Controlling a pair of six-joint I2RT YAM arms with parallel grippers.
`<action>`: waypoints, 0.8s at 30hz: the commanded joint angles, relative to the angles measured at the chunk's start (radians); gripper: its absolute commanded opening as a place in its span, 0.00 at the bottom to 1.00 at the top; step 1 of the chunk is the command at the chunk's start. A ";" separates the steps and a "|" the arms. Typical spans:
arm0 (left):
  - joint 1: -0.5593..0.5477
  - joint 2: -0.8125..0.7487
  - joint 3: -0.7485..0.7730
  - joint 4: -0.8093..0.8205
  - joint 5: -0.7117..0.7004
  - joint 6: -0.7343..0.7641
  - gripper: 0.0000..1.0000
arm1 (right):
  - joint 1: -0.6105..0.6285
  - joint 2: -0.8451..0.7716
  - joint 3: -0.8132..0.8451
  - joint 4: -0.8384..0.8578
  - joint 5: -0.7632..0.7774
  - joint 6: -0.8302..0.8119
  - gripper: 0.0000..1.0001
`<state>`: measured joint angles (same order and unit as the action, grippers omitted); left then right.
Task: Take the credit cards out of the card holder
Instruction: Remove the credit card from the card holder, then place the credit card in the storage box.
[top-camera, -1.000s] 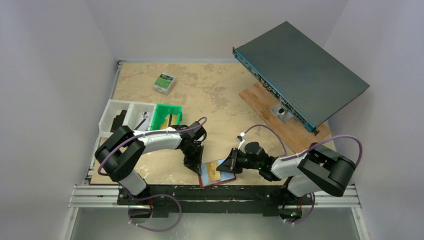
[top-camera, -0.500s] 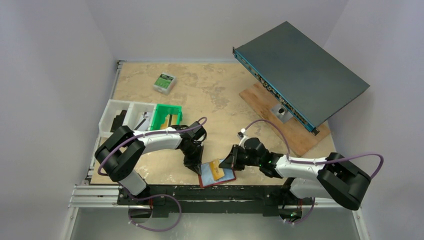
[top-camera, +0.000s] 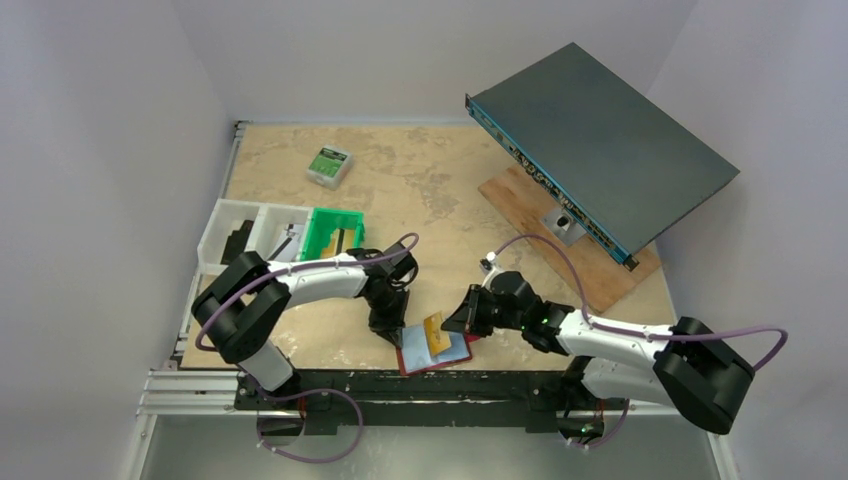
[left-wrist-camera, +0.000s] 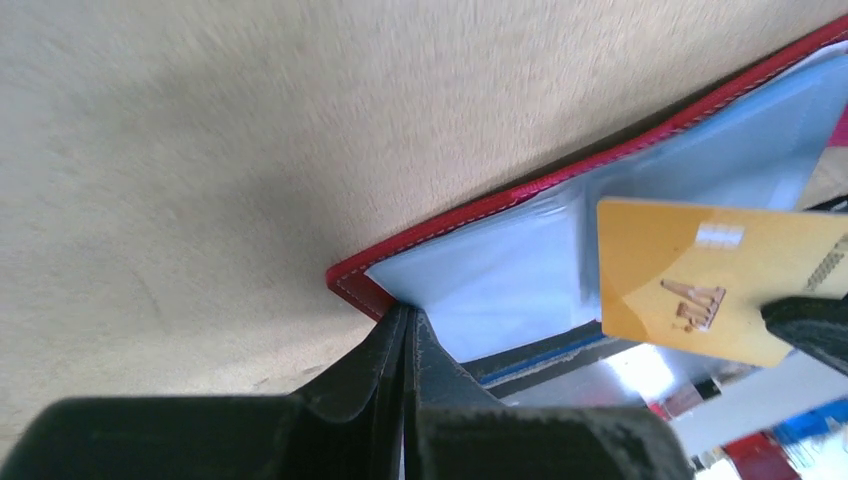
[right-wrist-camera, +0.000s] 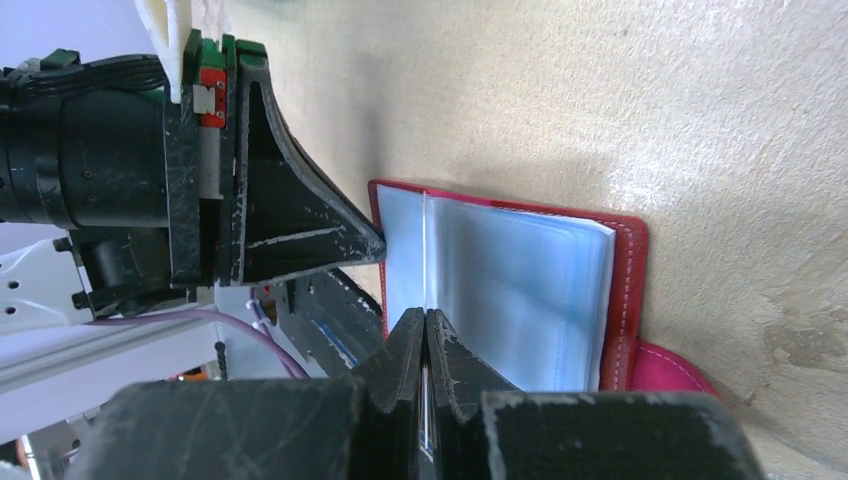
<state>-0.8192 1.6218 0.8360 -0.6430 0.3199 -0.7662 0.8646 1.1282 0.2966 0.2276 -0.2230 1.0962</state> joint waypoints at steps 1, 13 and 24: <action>0.005 -0.032 0.069 0.004 -0.167 0.025 0.00 | -0.008 -0.034 0.055 -0.046 0.027 -0.022 0.00; 0.087 -0.281 0.115 -0.047 -0.056 0.031 0.38 | -0.036 -0.086 0.127 -0.059 -0.010 0.005 0.00; 0.270 -0.481 -0.001 0.146 0.292 -0.039 0.47 | -0.129 -0.010 0.135 0.272 -0.216 0.160 0.00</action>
<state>-0.5888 1.1812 0.8589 -0.5945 0.4622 -0.7677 0.7502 1.0904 0.3897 0.3283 -0.3428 1.1866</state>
